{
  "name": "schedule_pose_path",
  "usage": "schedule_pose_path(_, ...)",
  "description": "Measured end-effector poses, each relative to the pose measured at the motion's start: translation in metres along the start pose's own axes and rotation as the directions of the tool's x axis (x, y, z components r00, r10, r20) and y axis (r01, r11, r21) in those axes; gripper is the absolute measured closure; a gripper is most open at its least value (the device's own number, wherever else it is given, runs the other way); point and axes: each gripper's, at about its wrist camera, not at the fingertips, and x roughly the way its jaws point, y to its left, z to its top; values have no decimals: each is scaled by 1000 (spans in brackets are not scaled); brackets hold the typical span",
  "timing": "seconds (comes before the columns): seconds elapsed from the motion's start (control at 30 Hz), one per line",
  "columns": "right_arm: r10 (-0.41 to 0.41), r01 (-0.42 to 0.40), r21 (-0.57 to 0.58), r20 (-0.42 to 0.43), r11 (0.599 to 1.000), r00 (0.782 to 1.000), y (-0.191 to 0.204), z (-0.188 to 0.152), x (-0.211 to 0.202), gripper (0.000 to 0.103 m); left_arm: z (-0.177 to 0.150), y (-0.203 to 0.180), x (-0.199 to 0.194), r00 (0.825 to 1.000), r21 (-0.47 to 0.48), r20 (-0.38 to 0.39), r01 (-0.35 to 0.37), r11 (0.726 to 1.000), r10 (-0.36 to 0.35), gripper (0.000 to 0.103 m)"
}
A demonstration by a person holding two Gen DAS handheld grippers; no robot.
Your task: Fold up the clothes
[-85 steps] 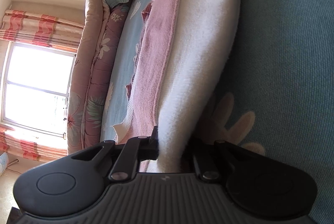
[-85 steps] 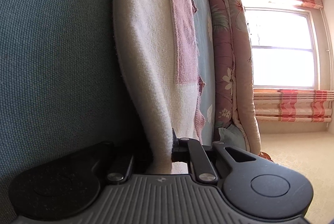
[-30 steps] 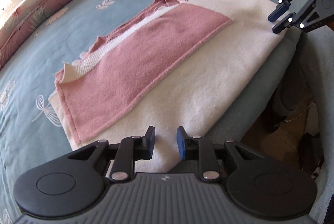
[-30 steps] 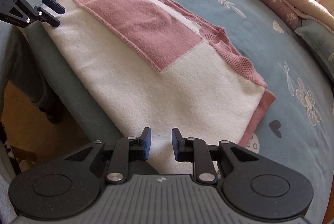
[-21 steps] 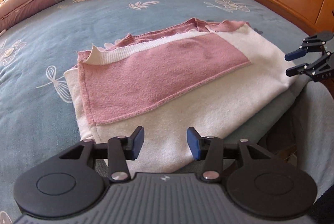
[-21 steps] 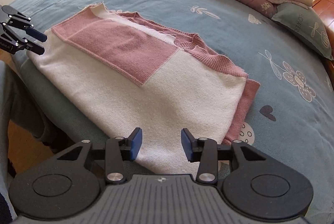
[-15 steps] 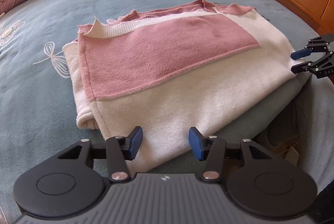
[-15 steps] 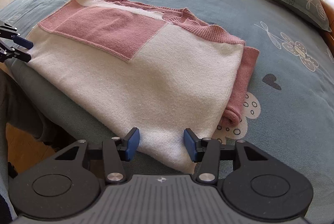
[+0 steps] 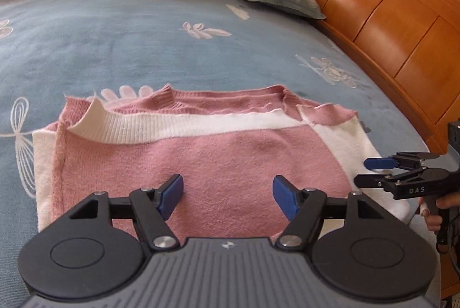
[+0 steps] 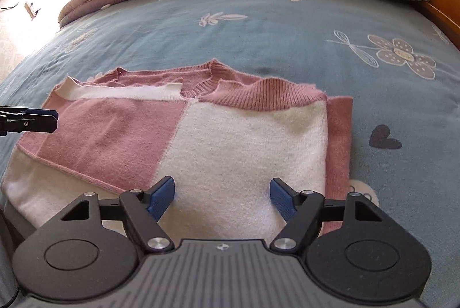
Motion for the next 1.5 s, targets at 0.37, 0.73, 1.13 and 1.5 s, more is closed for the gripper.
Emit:
schedule_pose_path(0.37,-6,3,16,172,1000,985,12,-1,-20,17,3,-25,-1,998,1,21,60,998,-60,26)
schedule_pose_path(0.73,-59,46,77,174,996,983,-15,12,7,15,18,-23,32,998,-33,57,-10,999,12,25)
schedule_pose_path(1.13,-82,82,4,150,997,985,-9,53,55,12,24,22,39,991,-144,93,-81,986,95,24)
schedule_pose_path(1.5,94,-88,-42,140,995,986,27,99,94,12,37,54,51,993,-233,111,-9,973,36,21)
